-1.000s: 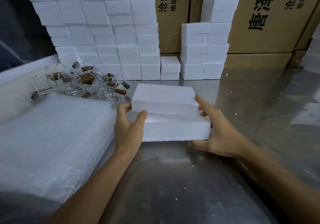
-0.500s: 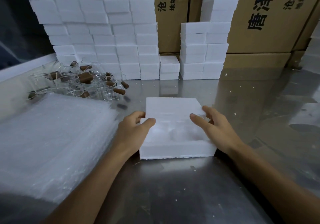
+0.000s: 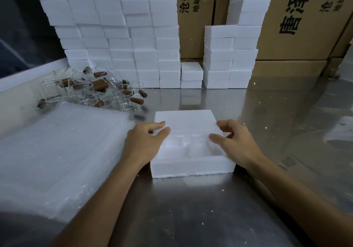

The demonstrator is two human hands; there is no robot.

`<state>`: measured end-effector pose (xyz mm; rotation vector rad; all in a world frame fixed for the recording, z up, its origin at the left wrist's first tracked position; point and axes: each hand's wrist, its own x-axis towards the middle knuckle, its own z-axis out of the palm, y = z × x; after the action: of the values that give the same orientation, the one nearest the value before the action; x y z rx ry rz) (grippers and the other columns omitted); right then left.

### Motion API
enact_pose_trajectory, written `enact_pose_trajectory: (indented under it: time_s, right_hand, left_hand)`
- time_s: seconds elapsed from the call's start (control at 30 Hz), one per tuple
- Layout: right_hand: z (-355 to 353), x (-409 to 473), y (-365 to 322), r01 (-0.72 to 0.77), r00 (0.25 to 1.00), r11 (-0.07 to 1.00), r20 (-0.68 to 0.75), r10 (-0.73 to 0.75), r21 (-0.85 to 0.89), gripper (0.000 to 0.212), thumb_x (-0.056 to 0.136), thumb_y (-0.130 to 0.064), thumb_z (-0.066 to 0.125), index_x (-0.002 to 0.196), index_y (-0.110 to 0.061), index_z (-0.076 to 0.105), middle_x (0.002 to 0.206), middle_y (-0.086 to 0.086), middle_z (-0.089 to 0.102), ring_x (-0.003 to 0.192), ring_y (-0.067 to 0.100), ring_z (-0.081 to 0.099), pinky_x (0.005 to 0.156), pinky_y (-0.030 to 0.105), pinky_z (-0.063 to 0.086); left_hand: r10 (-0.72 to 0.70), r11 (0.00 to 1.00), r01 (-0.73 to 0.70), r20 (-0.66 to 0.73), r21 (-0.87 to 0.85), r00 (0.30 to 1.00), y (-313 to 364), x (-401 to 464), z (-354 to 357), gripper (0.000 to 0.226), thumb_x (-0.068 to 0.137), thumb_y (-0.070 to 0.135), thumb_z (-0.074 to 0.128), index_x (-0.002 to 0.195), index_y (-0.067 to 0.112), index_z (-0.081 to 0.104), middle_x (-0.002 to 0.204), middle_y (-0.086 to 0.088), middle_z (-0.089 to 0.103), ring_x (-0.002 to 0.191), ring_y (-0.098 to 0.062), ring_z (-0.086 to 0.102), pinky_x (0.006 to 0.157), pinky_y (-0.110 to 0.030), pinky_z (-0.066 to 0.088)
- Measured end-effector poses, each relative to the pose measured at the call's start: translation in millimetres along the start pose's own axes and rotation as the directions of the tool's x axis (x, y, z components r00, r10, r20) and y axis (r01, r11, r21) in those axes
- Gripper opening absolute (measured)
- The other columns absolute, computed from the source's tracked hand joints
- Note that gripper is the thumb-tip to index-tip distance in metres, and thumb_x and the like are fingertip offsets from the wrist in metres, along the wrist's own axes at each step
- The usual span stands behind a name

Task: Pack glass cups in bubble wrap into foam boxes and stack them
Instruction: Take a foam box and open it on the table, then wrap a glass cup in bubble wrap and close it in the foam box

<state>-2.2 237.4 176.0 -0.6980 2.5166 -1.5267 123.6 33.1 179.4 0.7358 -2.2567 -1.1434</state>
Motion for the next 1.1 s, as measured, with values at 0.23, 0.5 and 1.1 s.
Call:
enact_pose_trajectory:
  time_s: [0.23,0.5,1.1]
  right_hand:
    - [2.2,7.5,-32.1,0.145,0.986,0.890,-0.013,-0.167,-0.433,0.039,0.081,-0.041,0.059,0.115,-0.022,0.063,0.124,0.001,0.058,0.109,0.023,0.055,0.091,0.039,0.046]
    - [92.3,64.3,-97.7,0.459,0.880,0.857,0.255,-0.401,-0.235,0.030,0.088,-0.023,0.062,0.118,-0.015,0.062,0.109,-0.002,0.063,0.098,0.013,0.054,0.091,0.033,0.048]
    - [188.3,150.3,-126.5,0.504,0.863,0.664,0.345,-0.368,-0.553,0.021,0.100,-0.021,0.051,0.115,-0.009,0.059,0.118,0.016,0.063,0.106,0.035,0.060,0.075,0.035,0.043]
  left_hand:
    - [0.037,0.999,-0.037,0.008,-0.021,0.999,-1.5,6.3,1.8,0.016,0.083,0.038,0.076,0.098,0.034,0.076,0.141,0.017,0.054,0.121,0.000,0.051,0.093,-0.014,0.030]
    - [0.065,0.993,-0.067,-0.016,-0.102,0.998,-7.0,9.5,8.2,0.004,0.082,0.040,0.077,0.084,0.037,0.076,0.087,0.038,0.066,0.074,0.023,0.055,0.067,-0.007,0.037]
    - [0.096,0.989,-0.098,-0.025,-0.114,0.995,-9.7,8.3,11.1,0.031,0.086,0.027,0.072,0.057,0.028,0.062,0.054,0.021,0.061,0.049,-0.001,0.052,0.054,-0.019,0.037]
